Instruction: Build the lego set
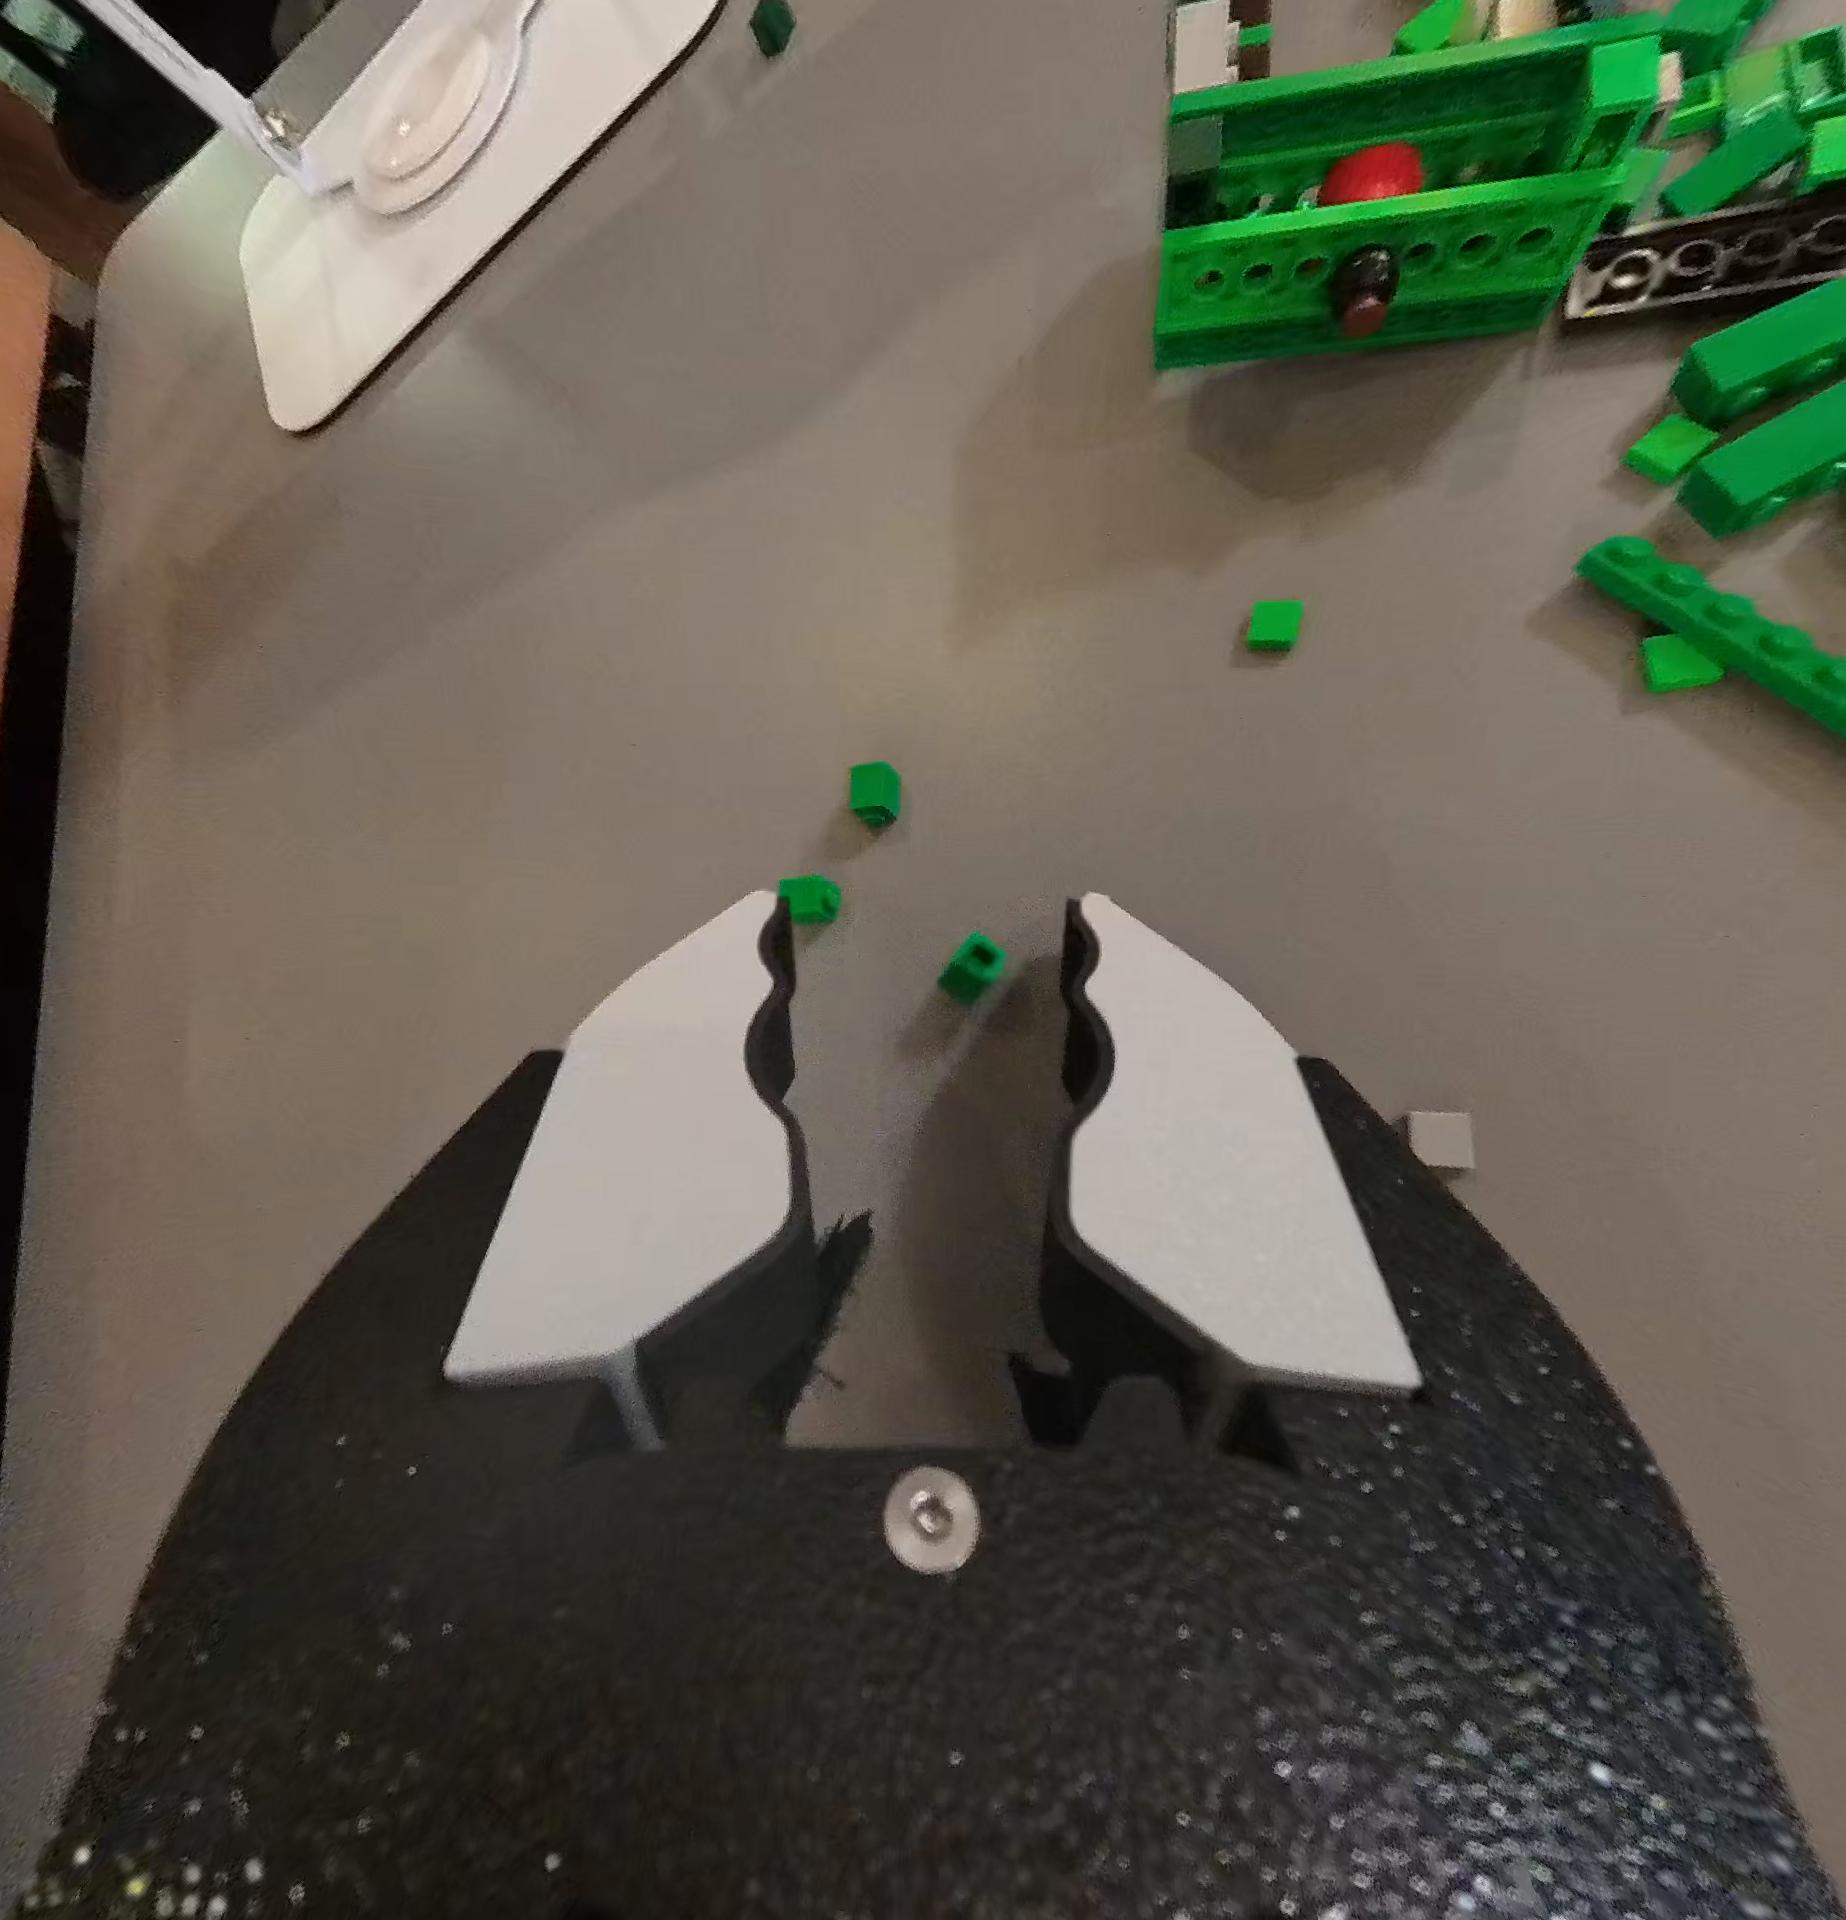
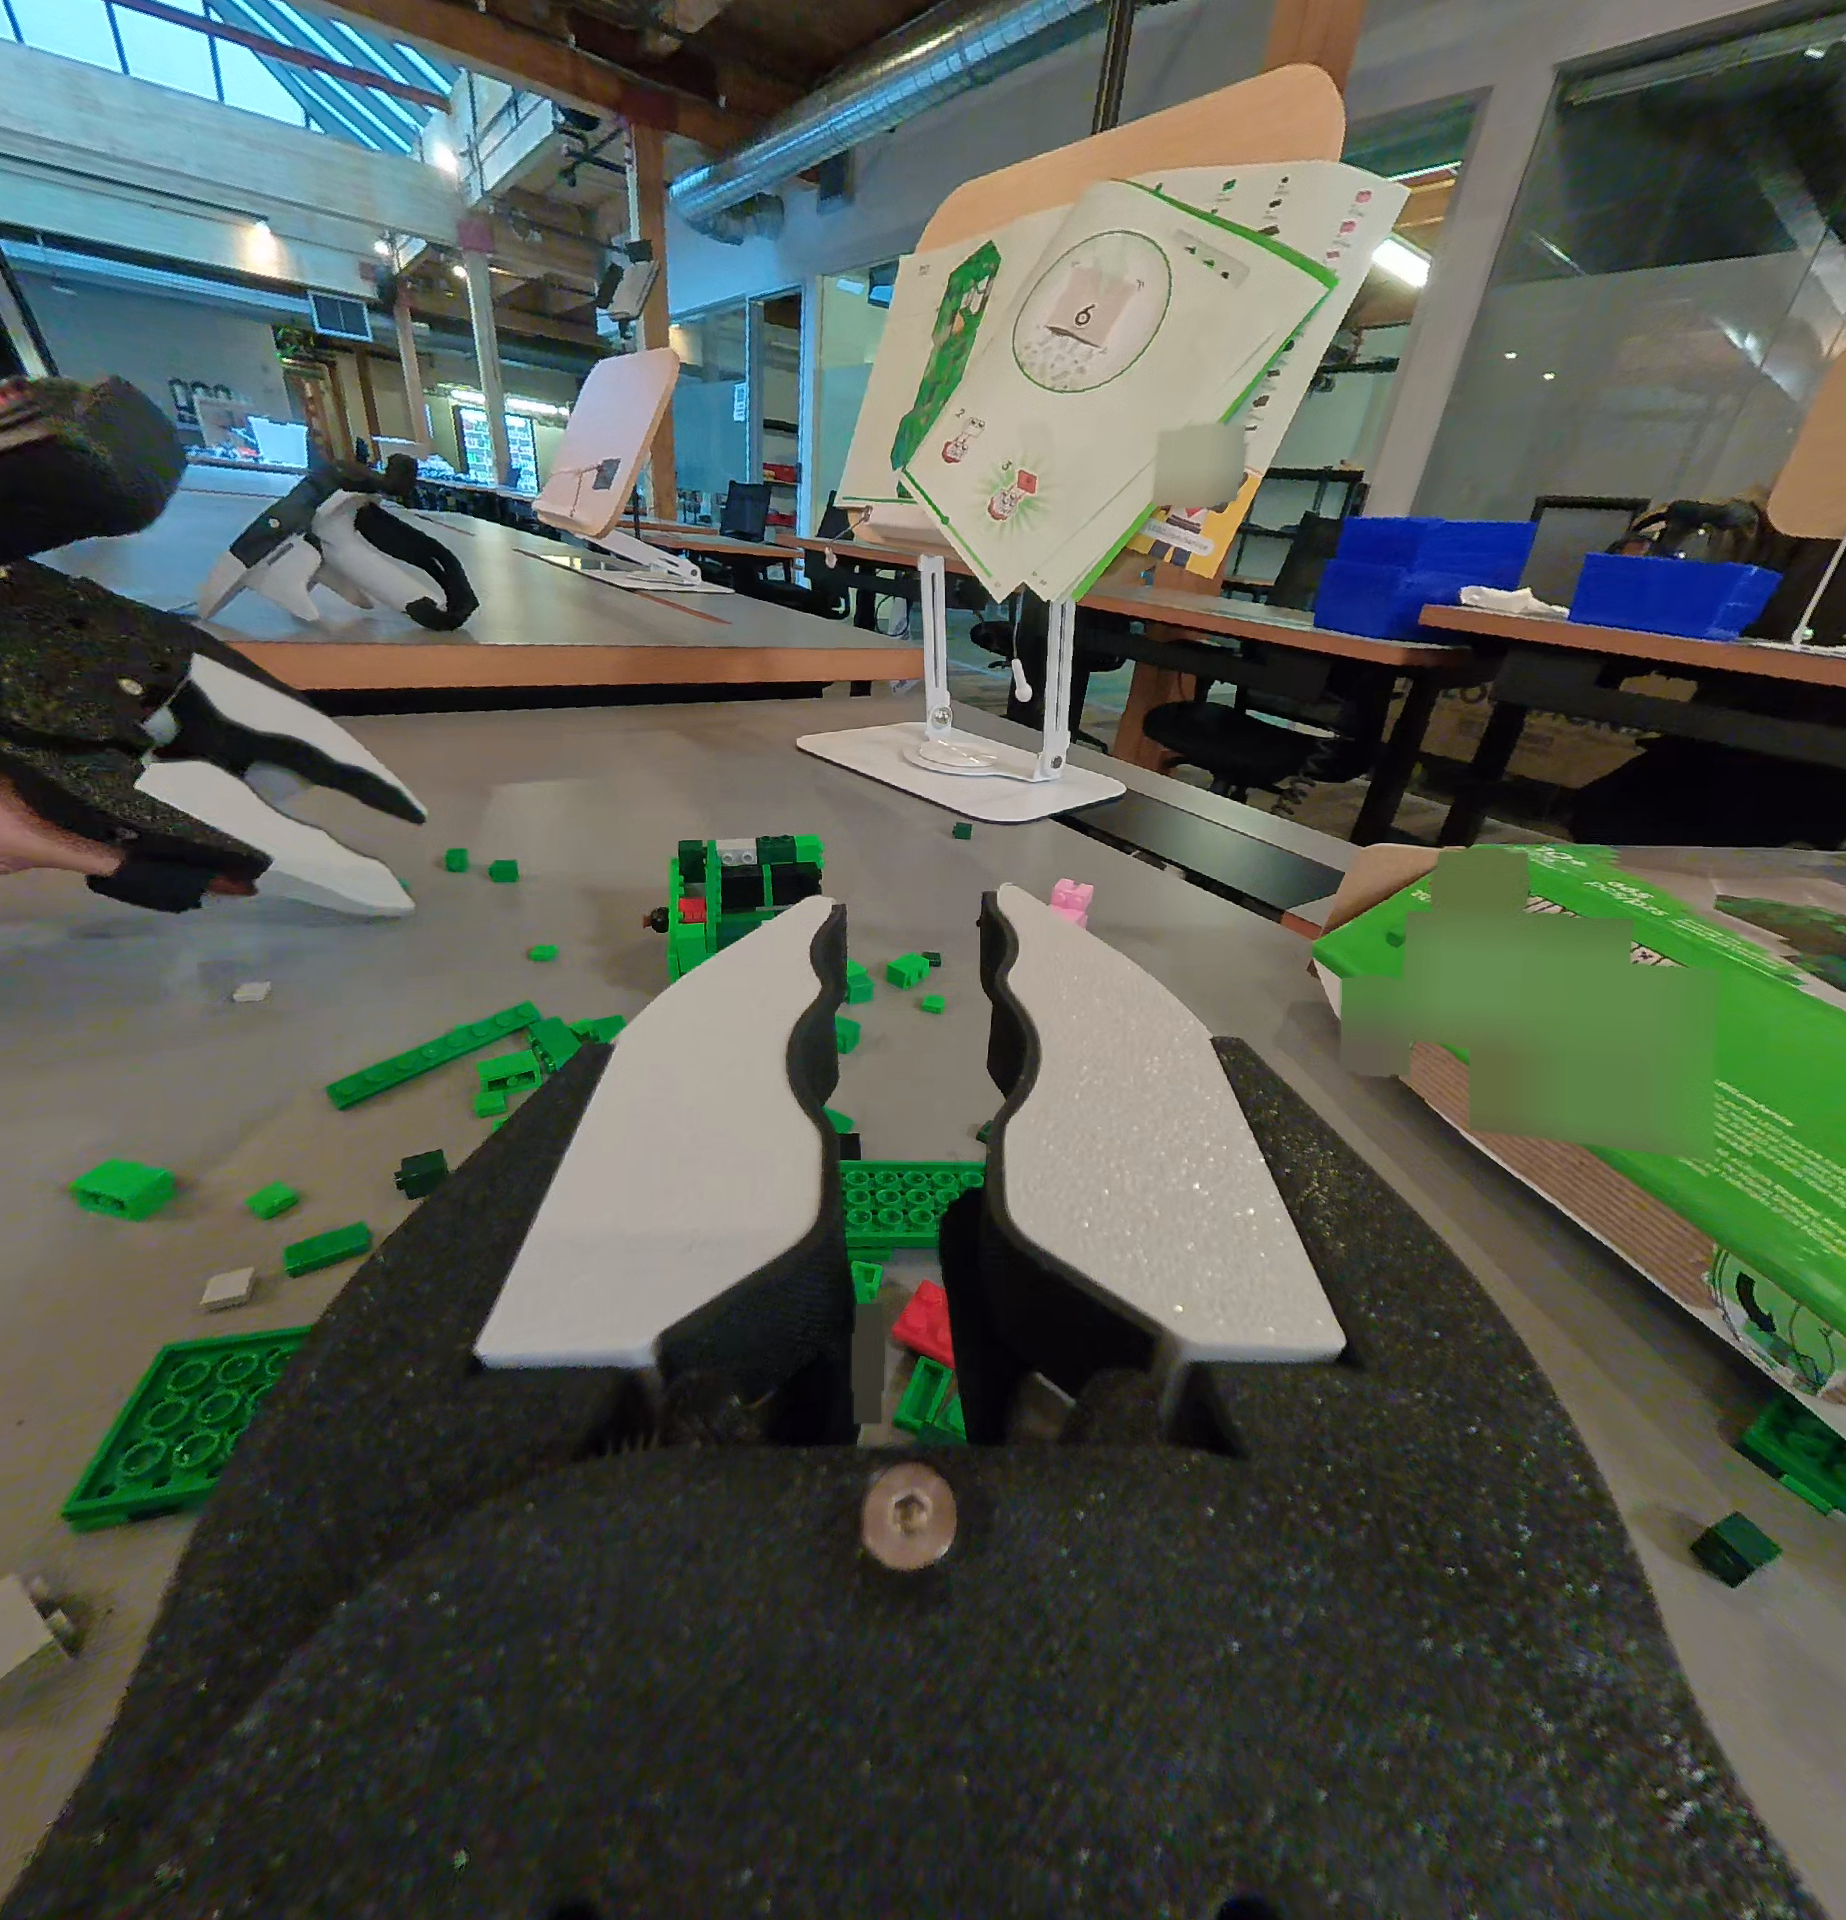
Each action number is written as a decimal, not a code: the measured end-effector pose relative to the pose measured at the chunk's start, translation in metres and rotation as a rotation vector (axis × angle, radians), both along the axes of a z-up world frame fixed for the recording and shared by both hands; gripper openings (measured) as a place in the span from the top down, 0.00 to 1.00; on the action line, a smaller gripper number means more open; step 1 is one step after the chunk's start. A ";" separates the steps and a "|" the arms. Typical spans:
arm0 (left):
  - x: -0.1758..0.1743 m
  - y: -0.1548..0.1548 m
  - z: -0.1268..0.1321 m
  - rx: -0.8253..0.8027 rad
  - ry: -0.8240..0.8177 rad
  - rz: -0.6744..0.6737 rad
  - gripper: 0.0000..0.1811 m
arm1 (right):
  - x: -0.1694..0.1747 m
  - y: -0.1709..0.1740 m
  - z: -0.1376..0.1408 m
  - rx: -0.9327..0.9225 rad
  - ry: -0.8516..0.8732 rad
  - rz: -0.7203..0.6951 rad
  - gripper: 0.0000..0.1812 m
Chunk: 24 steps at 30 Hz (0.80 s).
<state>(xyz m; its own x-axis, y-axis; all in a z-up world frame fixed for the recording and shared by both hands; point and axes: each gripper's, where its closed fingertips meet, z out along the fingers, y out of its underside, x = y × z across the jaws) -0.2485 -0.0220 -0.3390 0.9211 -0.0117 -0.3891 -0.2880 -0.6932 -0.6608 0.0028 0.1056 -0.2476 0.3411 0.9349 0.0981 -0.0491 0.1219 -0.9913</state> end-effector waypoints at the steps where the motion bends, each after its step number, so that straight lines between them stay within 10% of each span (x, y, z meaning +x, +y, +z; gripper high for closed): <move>1: 0.003 0.000 0.002 0.016 -0.015 -0.016 0.74 | 0.000 0.000 0.000 0.001 0.000 0.000 0.87; 9: 0.157 -0.031 0.024 -0.083 -0.443 -0.762 0.85 | 0.000 0.000 0.001 0.002 0.004 0.001 0.87; 24: 0.165 -0.032 -0.014 -0.256 -0.323 -0.722 0.94 | 0.001 0.001 0.001 -0.004 0.008 0.000 0.87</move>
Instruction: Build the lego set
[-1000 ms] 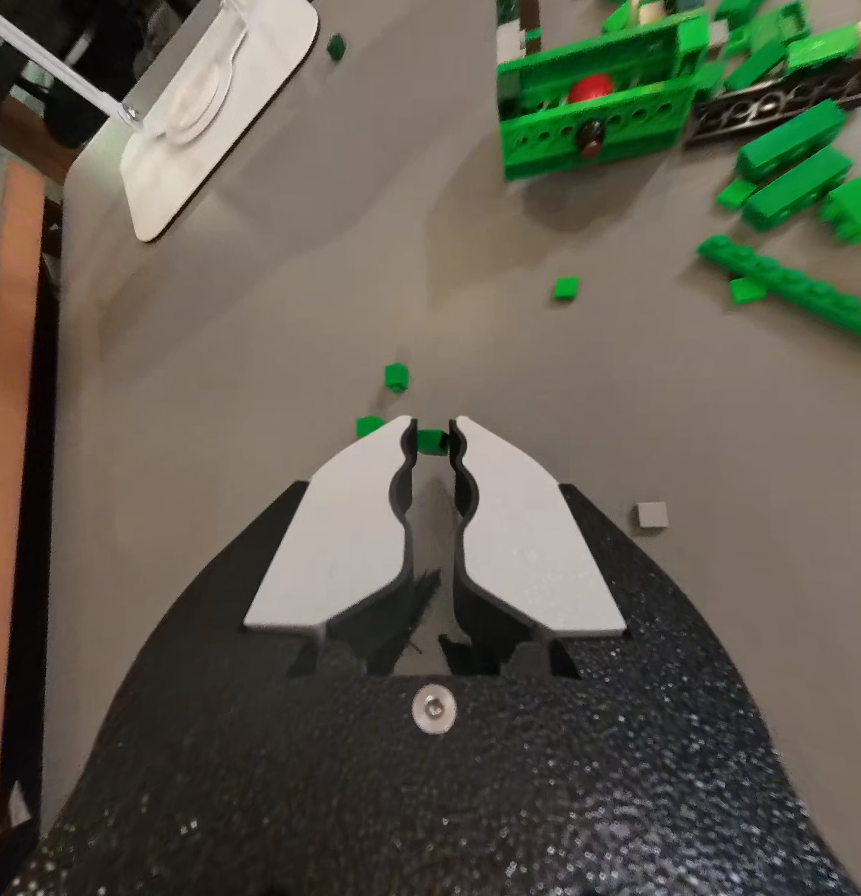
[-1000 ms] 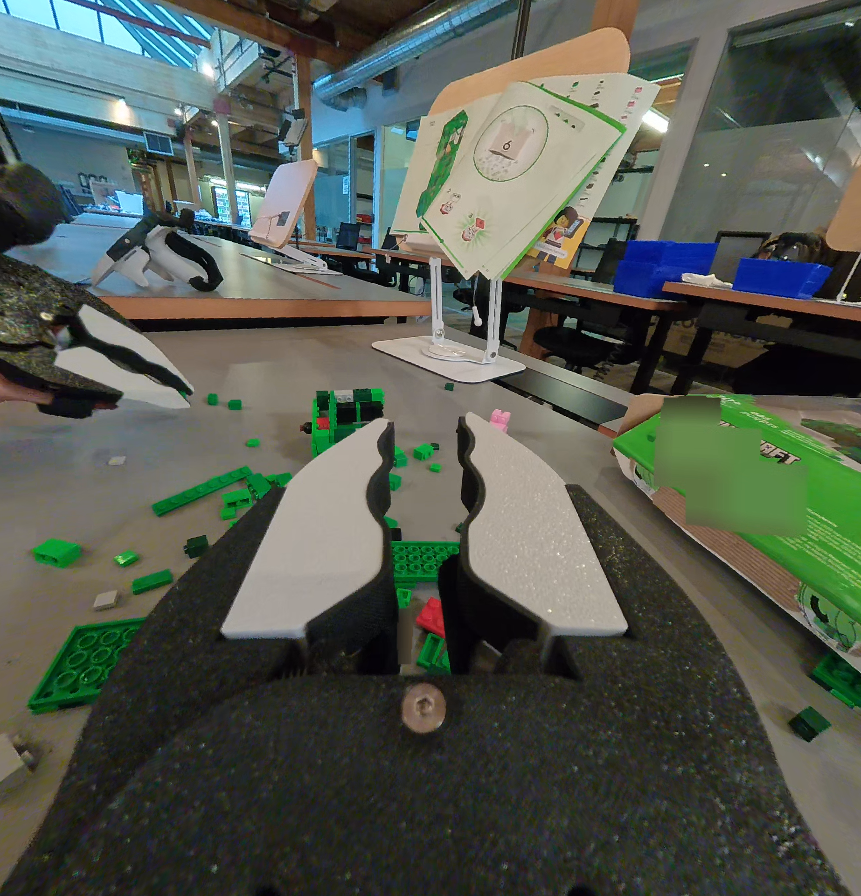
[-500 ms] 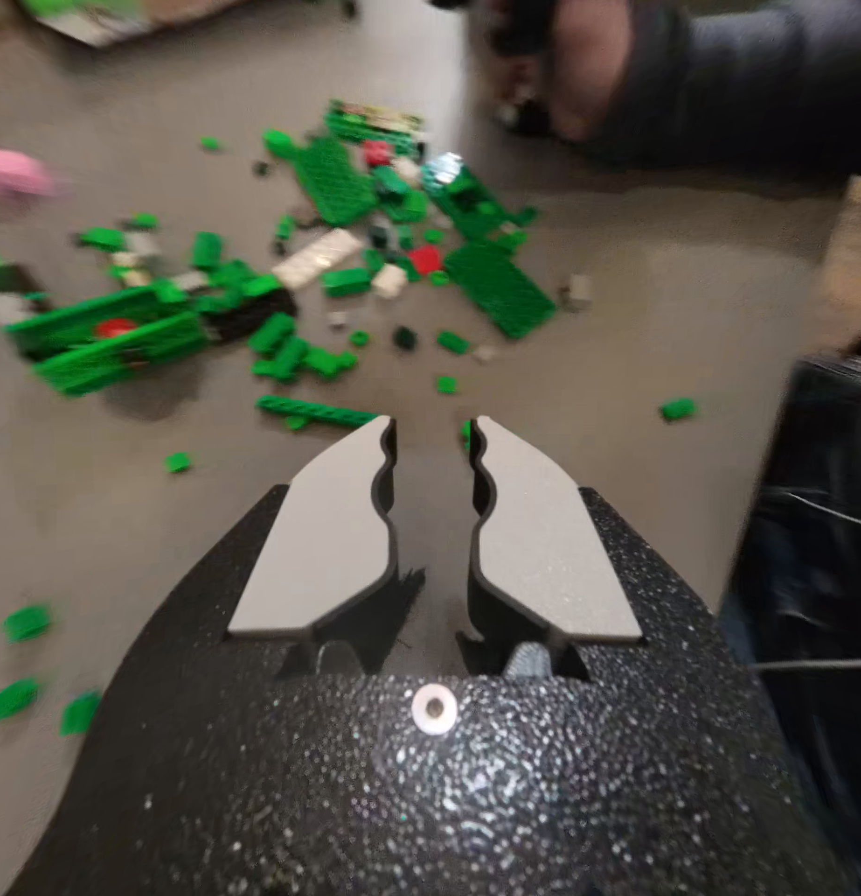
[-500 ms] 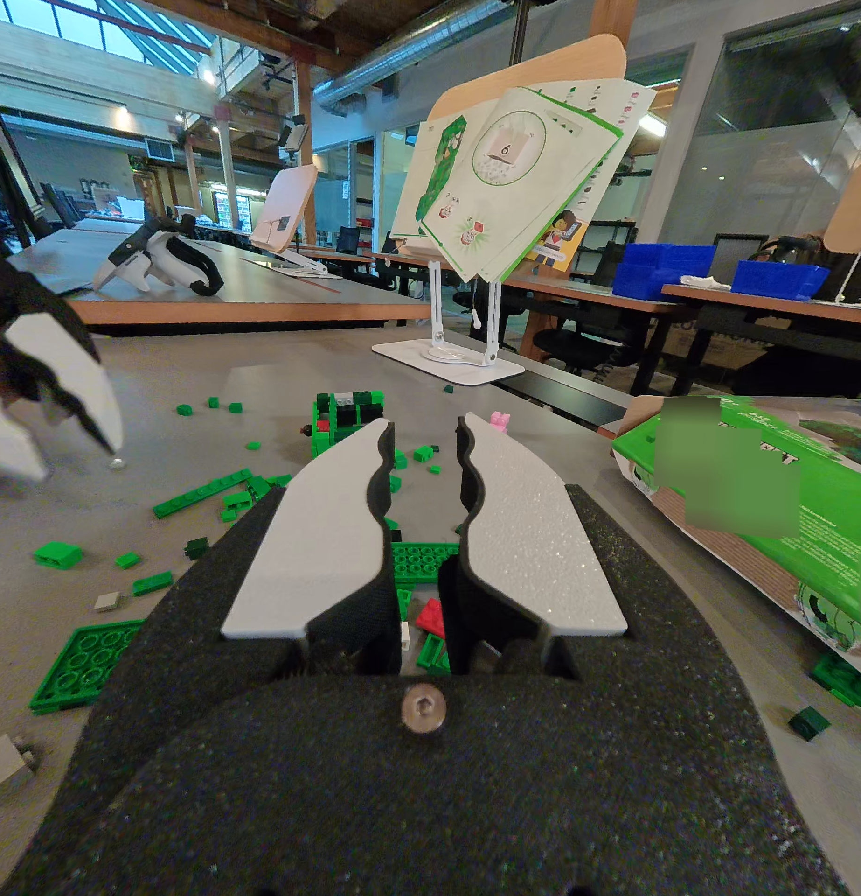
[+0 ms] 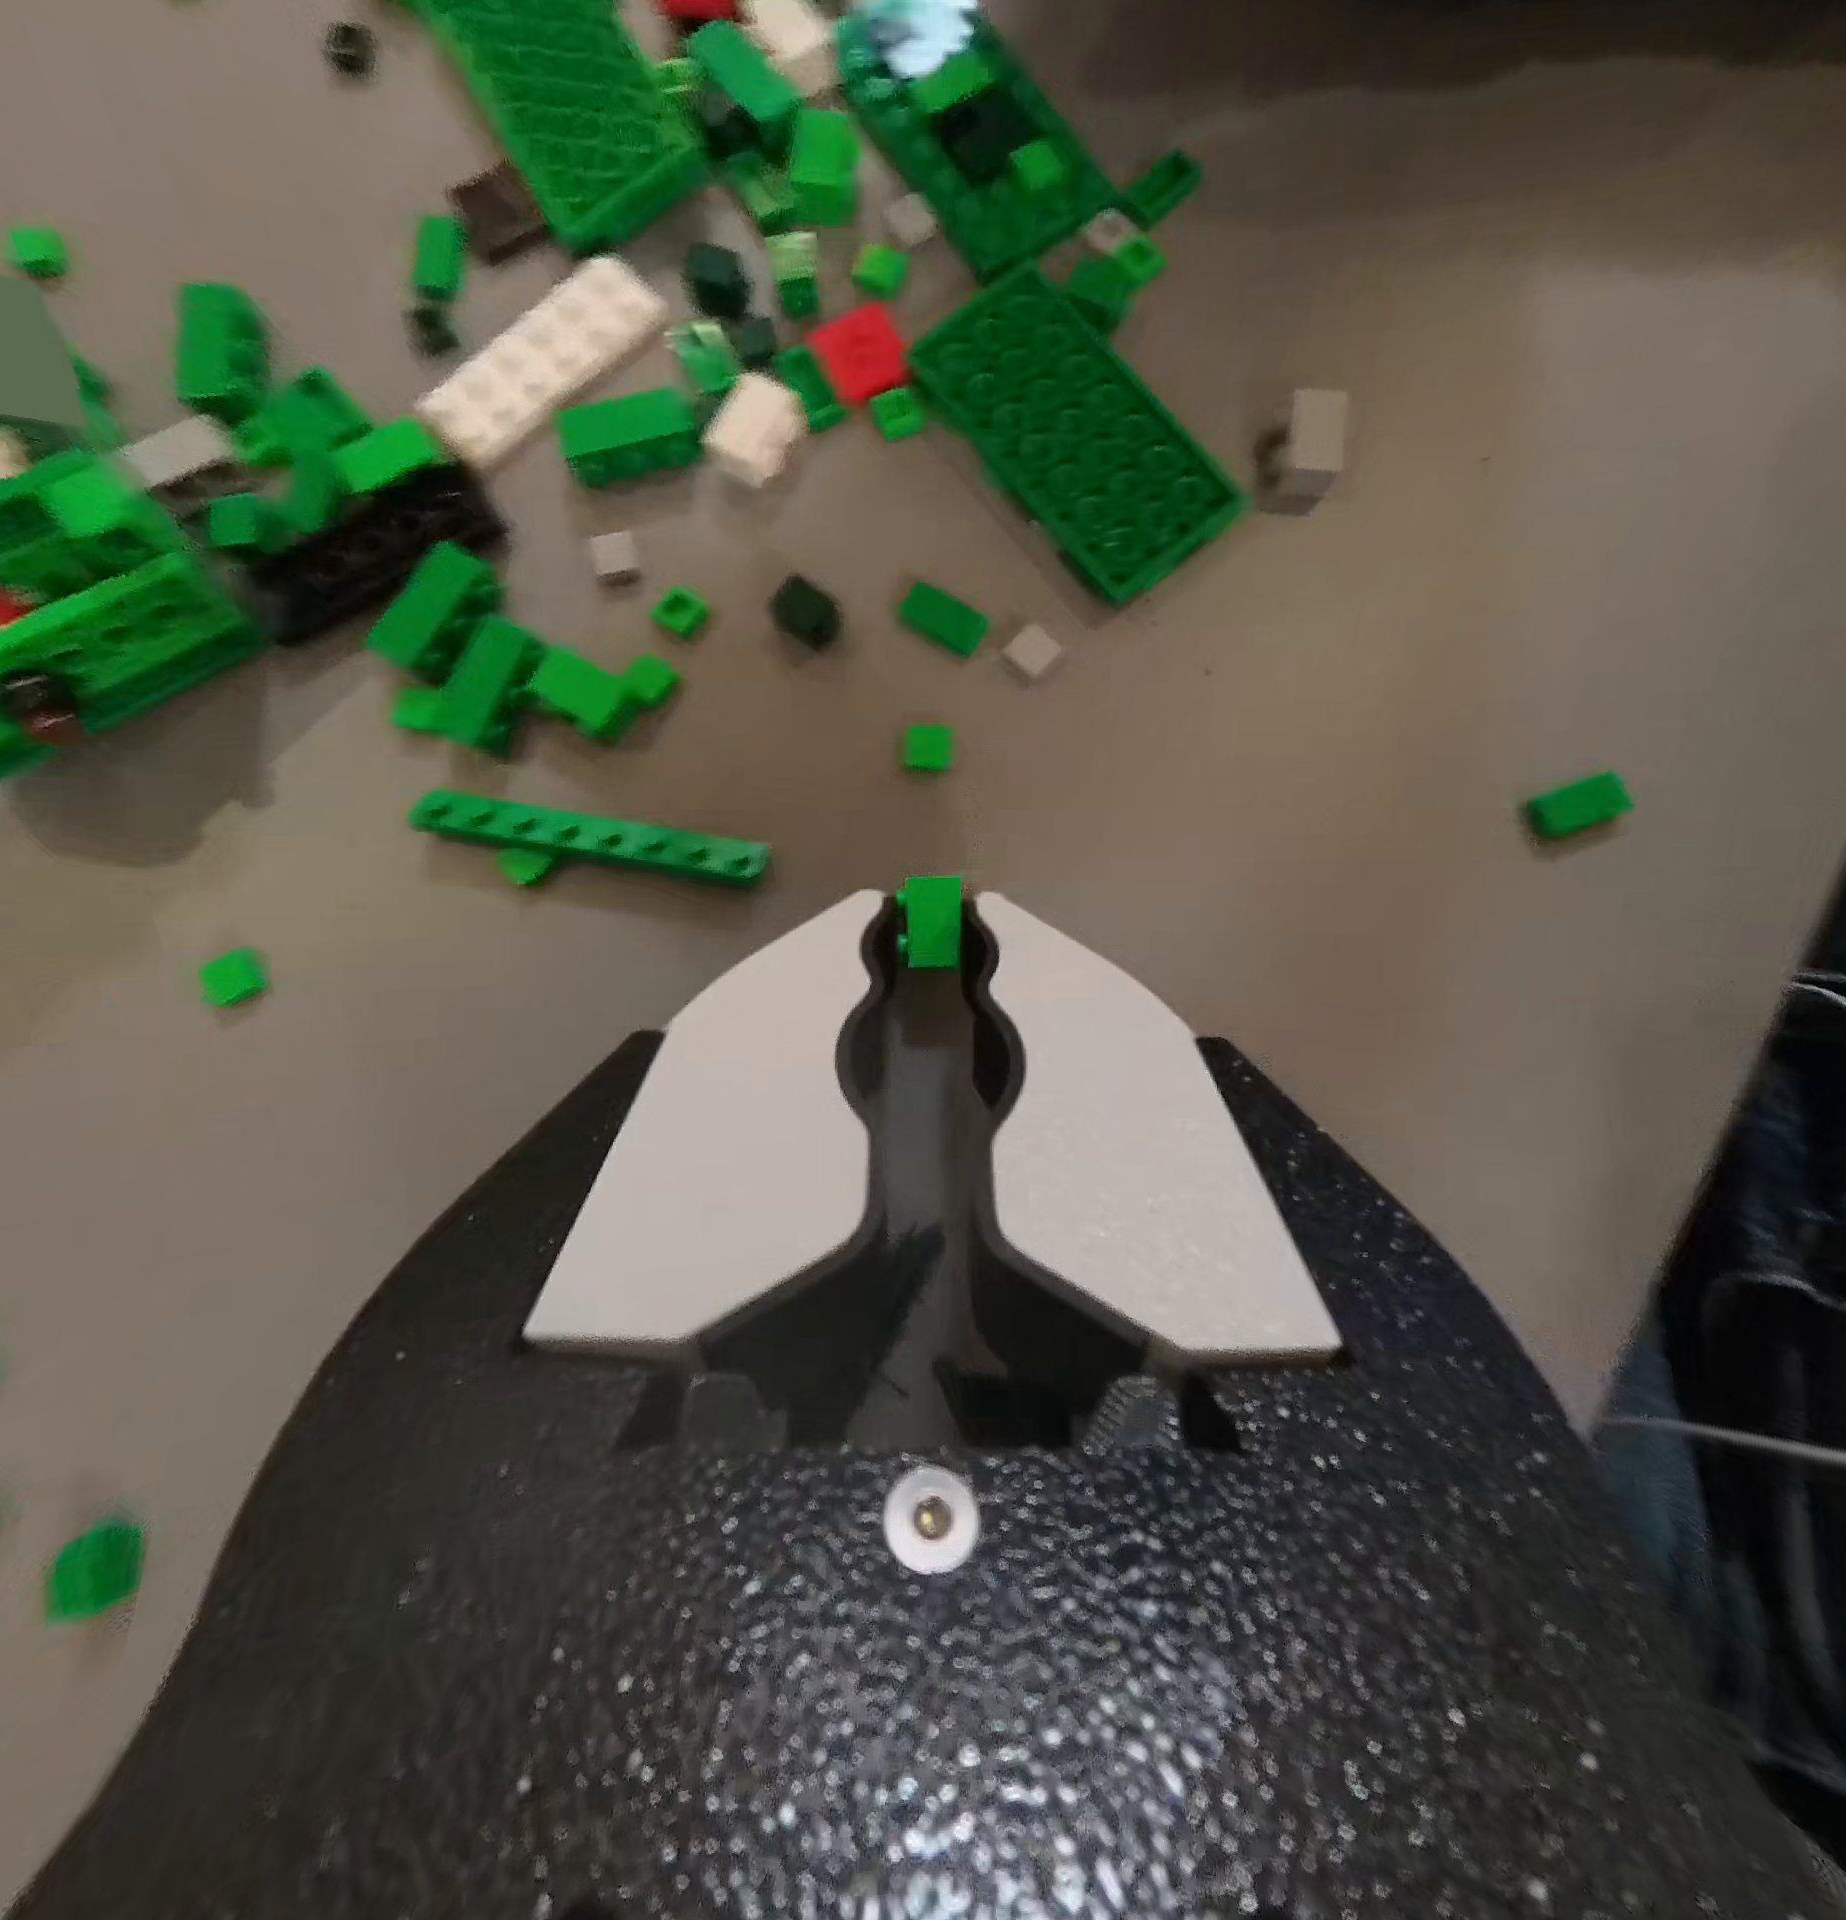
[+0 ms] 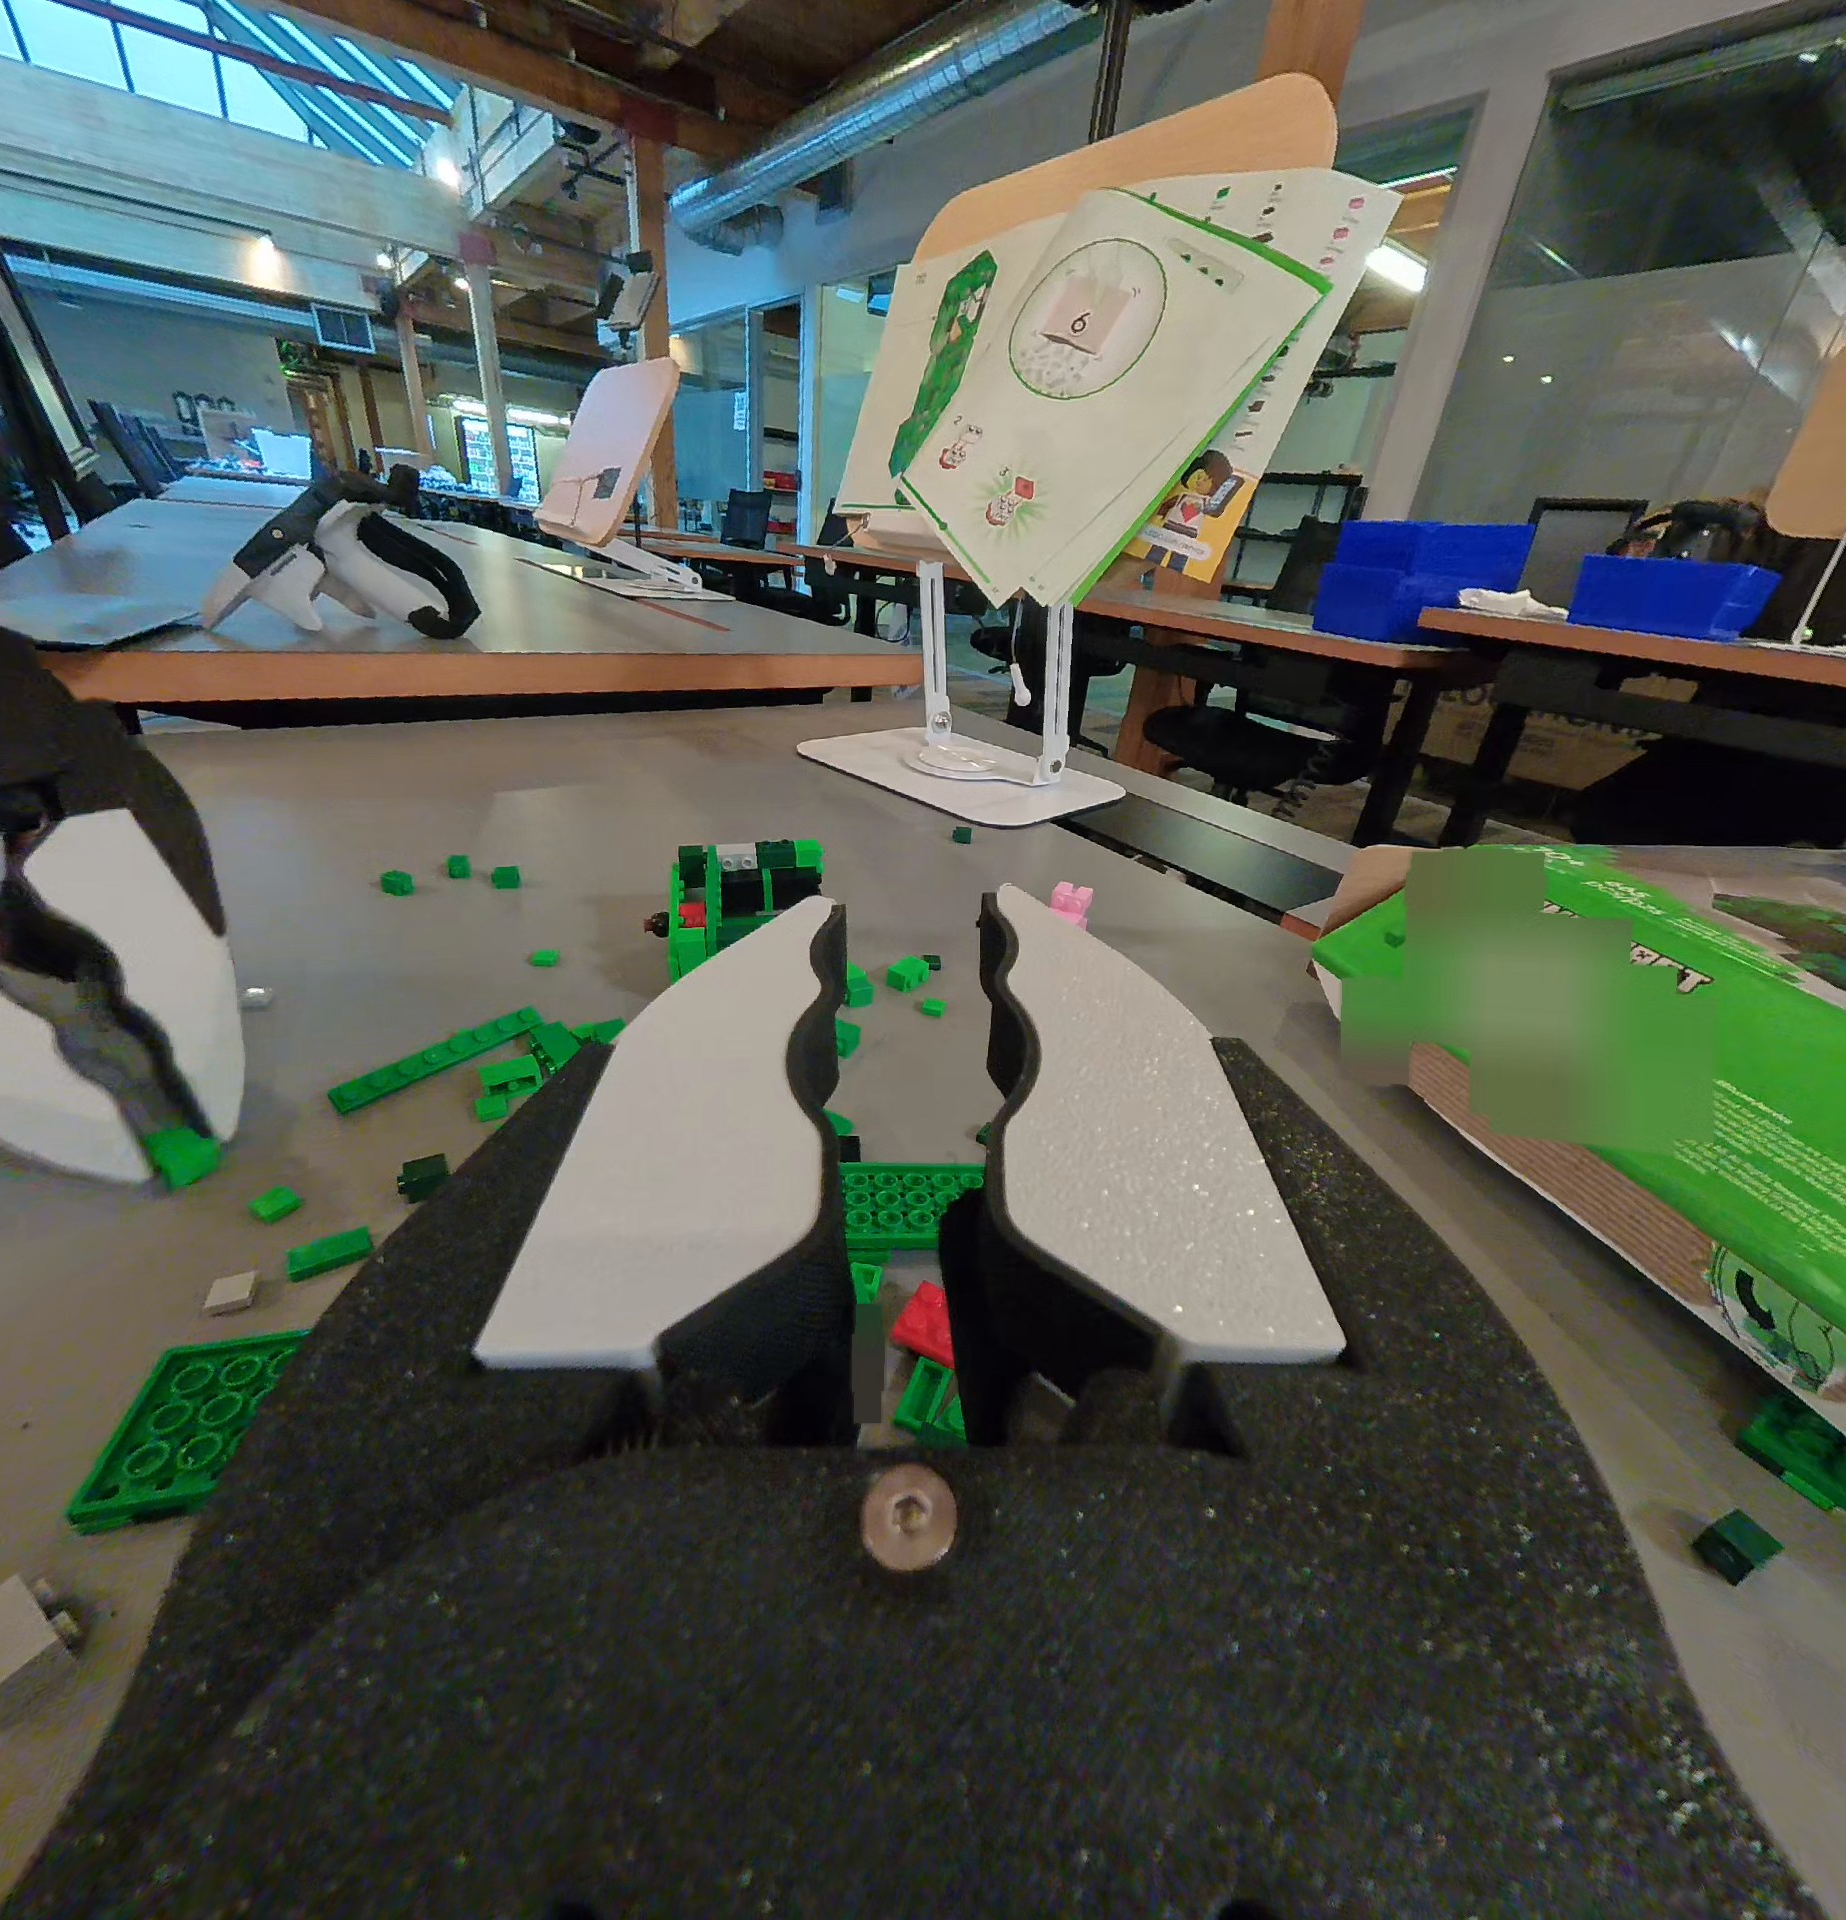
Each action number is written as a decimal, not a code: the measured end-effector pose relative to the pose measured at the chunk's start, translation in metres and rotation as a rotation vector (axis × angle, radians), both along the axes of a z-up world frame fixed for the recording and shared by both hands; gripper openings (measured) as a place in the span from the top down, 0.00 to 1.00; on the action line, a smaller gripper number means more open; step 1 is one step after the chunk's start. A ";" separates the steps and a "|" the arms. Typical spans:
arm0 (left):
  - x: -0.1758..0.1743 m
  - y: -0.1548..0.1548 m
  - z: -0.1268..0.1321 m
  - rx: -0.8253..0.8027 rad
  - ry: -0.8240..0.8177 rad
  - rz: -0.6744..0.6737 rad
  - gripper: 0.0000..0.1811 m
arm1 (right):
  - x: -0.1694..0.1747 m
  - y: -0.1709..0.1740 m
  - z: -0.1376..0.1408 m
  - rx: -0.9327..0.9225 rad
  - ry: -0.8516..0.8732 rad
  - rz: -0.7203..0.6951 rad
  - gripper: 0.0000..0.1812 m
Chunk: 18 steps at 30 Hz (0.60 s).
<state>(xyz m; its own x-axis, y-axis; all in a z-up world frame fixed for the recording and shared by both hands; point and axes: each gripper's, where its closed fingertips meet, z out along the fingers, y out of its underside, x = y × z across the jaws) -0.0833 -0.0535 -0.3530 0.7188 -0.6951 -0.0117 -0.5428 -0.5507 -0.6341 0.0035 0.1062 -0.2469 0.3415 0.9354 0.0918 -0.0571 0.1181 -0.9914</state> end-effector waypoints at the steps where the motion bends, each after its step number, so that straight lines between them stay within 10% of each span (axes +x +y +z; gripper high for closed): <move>1: -0.012 0.006 0.004 0.035 0.024 0.060 0.94 | 0.000 0.000 0.000 0.000 0.000 0.000 0.87; 7: -0.128 0.030 0.026 0.224 0.077 0.625 0.94 | -0.001 -0.001 -0.001 0.006 -0.008 -0.001 0.87; 13: -0.158 0.023 0.003 0.150 0.098 0.720 0.72 | -0.001 0.000 -0.001 0.007 -0.007 -0.006 0.87; 18: -0.137 0.032 0.041 0.311 0.172 0.683 0.67 | 0.004 0.004 0.002 0.019 0.012 -0.043 0.87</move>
